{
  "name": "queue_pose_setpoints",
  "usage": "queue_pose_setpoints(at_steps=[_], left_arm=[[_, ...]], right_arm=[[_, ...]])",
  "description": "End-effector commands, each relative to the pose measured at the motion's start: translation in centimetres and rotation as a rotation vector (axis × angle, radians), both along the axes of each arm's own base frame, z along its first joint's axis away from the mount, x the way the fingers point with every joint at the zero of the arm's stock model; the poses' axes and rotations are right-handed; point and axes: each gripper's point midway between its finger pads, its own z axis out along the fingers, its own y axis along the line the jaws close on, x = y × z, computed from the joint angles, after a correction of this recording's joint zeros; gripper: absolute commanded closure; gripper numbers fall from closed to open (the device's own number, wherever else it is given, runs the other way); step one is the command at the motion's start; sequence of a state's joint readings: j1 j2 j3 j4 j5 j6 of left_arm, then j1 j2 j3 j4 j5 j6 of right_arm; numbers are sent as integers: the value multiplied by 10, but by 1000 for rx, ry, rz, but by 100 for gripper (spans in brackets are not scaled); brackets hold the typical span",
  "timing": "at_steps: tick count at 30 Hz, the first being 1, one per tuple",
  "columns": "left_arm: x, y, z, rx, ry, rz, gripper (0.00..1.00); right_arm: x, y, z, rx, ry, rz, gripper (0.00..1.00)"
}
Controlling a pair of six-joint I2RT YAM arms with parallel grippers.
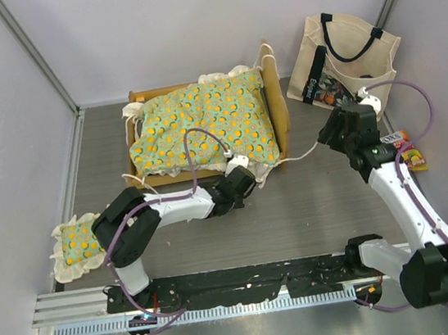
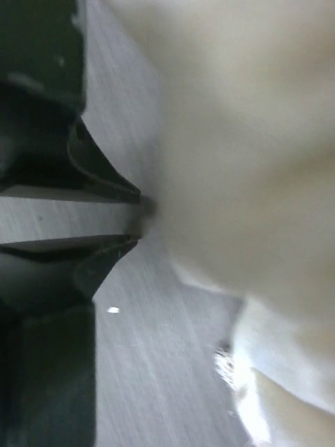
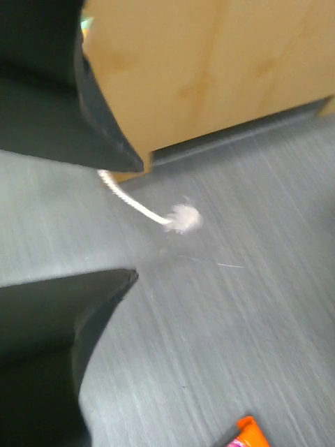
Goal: Set up the pet bed
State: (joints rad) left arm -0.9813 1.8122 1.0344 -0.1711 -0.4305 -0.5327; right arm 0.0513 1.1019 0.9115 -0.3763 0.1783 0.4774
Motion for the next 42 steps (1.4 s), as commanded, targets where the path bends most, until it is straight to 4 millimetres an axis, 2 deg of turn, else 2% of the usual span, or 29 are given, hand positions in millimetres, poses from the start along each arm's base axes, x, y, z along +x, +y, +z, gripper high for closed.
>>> queue_pose_setpoints(at_steps=[1,2,3,4,6,7,8,9,10,11,12,13,15,18,20,21,22,23,24,25,26,28,29,30,33,35,40,41,42], left_arm=[[-11,-11,46,-178,-45,-58,66],[-18,-6,45,-184,-42,-64,57],[-20,-5,54,-206,-55,-66,52],[-23,-4,60,-221,-61,-74,49],[-30,1,80,-265,-82,-88,41],[-33,5,84,-267,-83,-87,39],[-35,8,101,-301,-106,-88,33],[-36,10,106,-307,-112,-87,31],[-39,17,109,-294,-109,-83,30],[-38,23,125,-308,-143,-65,27],[-38,28,133,-311,-154,-55,24],[-40,37,136,-286,-155,-39,22],[-40,50,155,-291,-195,-6,16],[-45,68,174,-291,-219,19,9],[-46,75,183,-304,-239,29,5],[-48,84,190,-302,-255,40,3],[-48,88,192,-295,-264,44,2],[-49,93,195,-290,-272,44,0],[-50,101,195,-265,-274,54,0],[-51,106,203,-268,-289,62,0],[-52,112,206,-258,-296,71,0],[-53,128,213,-237,-321,100,0],[-53,133,217,-235,-333,111,0],[-55,138,218,-225,-338,114,0],[-58,154,231,-241,-380,138,0],[-60,164,241,-252,-405,152,0],[-67,182,250,-229,-426,158,0],[-68,184,251,-226,-427,158,0],[-69,186,252,-228,-432,158,0]], right_arm=[[-34,39,6,97,-31,157,25],[-39,44,18,108,-68,180,24],[-42,48,21,115,-69,194,22],[-43,60,35,133,-93,252,22],[-38,68,42,128,-89,280,21],[-36,81,55,122,-106,320,20],[-33,87,59,114,-111,331,20],[-26,92,55,82,-102,324,20],[-22,101,65,51,-122,324,20],[-19,106,66,32,-120,322,20],[-12,111,56,6,-82,313,19],[-8,113,60,-27,-92,286,19],[7,114,46,-68,-56,256,19],[28,110,43,-122,-85,197,18],[41,111,32,-178,-61,209,20],[46,113,32,-193,-65,221,26],[51,119,29,-209,-60,260,37],[53,121,29,-262,-59,314,51],[56,123,31,-277,-76,336,56],[58,123,32,-308,-84,360,61],[59,122,37,-364,-96,399,77],[60,127,47,-388,-138,457,94],[60,127,54,-392,-159,475,99],[58,133,58,-397,-178,550,99],[59,123,70,-412,-201,630,99],[57,114,71,-408,-218,697,99],[44,96,82,-514,-334,890,99],[42,86,80,-522,-328,905,99],[38,88,86,-523,-340,959,99]])
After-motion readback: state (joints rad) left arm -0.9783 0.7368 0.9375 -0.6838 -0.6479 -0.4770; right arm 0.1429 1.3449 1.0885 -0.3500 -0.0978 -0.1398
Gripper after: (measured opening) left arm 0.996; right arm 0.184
